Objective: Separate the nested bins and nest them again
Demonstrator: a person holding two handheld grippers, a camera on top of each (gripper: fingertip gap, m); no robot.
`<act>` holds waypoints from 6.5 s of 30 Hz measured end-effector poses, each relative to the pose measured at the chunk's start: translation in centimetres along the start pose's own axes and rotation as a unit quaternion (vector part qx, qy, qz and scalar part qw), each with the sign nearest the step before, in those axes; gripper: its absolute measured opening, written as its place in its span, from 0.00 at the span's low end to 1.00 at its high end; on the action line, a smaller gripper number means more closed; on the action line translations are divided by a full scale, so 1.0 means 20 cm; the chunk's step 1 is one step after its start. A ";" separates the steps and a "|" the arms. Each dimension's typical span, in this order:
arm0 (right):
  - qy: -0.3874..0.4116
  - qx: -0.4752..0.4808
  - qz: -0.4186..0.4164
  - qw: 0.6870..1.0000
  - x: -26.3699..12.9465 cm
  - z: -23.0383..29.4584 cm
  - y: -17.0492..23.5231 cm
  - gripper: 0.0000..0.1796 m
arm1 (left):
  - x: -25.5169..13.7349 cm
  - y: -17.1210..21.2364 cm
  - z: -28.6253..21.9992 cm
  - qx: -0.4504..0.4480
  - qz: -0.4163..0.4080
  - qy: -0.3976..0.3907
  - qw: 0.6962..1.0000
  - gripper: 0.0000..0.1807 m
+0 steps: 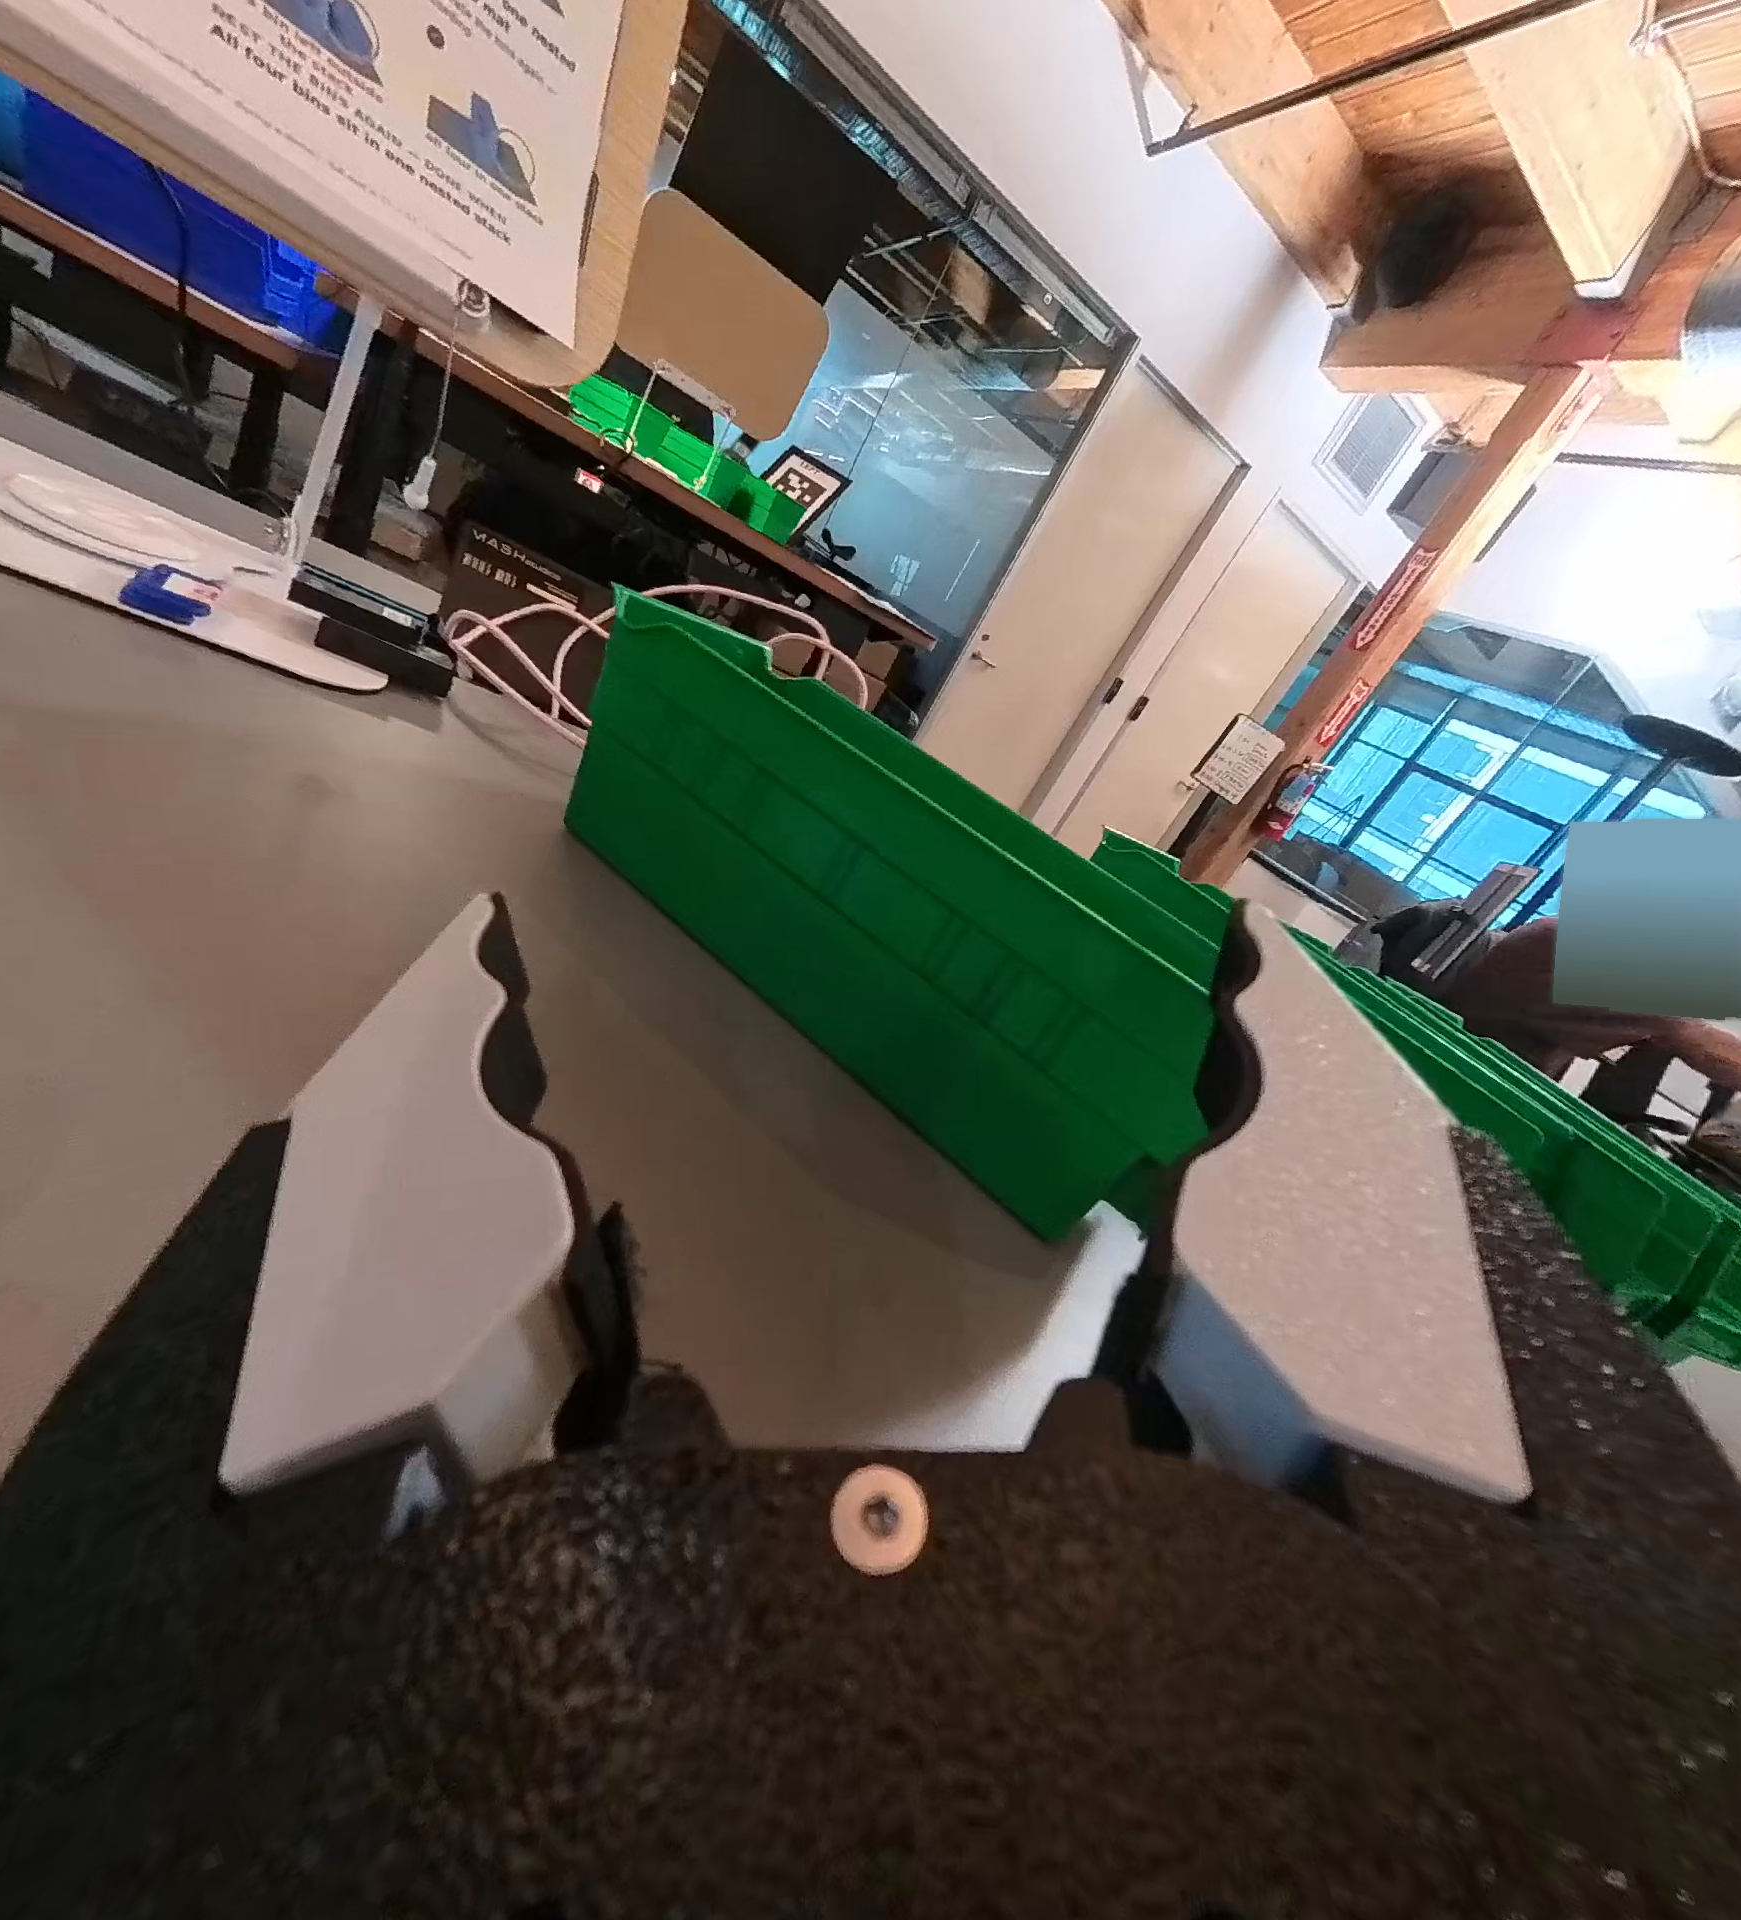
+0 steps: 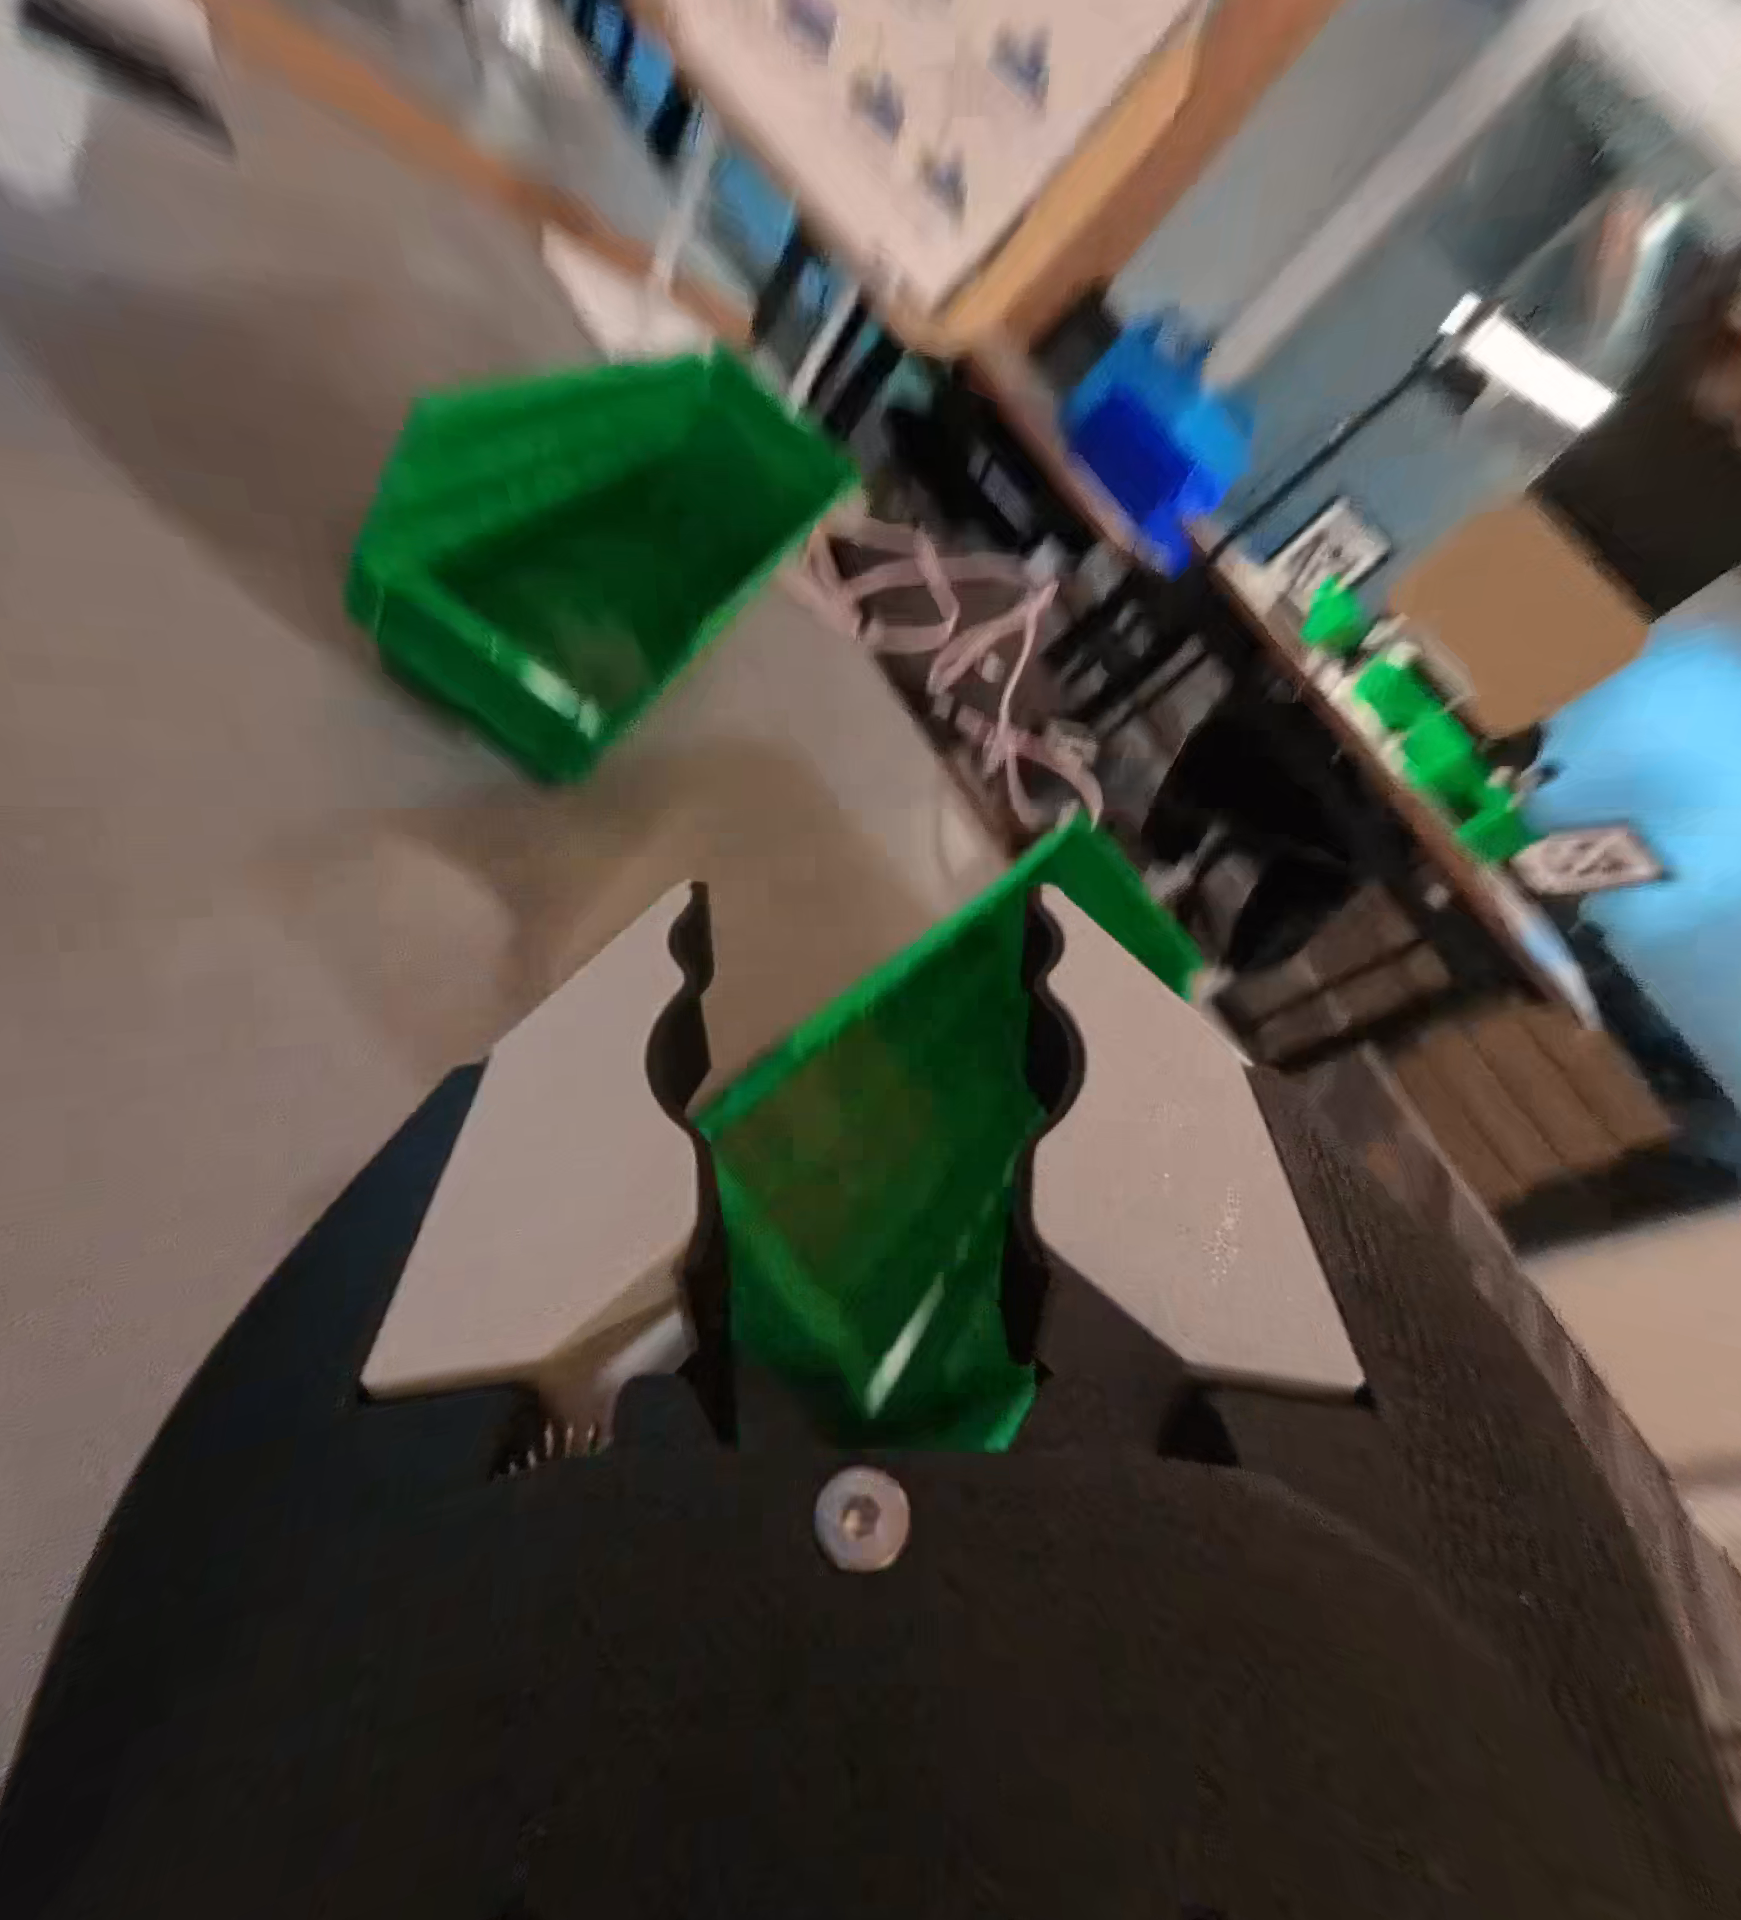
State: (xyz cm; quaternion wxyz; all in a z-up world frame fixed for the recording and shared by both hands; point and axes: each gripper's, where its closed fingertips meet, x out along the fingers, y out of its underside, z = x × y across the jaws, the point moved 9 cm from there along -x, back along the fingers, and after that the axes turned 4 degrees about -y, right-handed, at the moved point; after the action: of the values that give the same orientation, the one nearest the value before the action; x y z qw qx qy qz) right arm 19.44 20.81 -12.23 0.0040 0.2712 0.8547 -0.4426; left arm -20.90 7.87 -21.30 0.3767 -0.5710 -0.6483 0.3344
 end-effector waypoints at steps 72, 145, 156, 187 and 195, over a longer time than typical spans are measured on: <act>-0.186 -0.377 0.224 0.879 0.95 0.39 -0.39 0.15 | 0.01 0.01 0.04 -0.052 0.013 0.019 0.998 0.70; 0.029 -0.084 0.163 0.983 0.14 0.10 0.06 0.50 | 0.01 0.01 0.05 -0.068 0.007 0.024 0.997 0.69; -0.109 -0.098 0.477 0.867 -0.18 -0.05 0.60 0.36 | 0.01 0.01 0.04 -0.062 0.015 0.022 0.998 0.68; -0.119 -0.279 0.246 0.920 0.48 0.12 -0.42 0.13 | 0.01 0.00 0.05 -0.075 0.009 0.027 0.997 0.68; -0.189 -0.310 0.249 0.898 0.77 0.28 -0.61 0.13 | 0.01 0.00 0.05 -0.082 0.008 0.032 0.996 0.68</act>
State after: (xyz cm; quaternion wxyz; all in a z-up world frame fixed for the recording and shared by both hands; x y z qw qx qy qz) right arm -0.73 18.07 -10.29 0.3599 0.3715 0.8362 -0.1823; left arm -21.80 7.99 -21.85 0.3464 -0.6154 -0.6567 0.2647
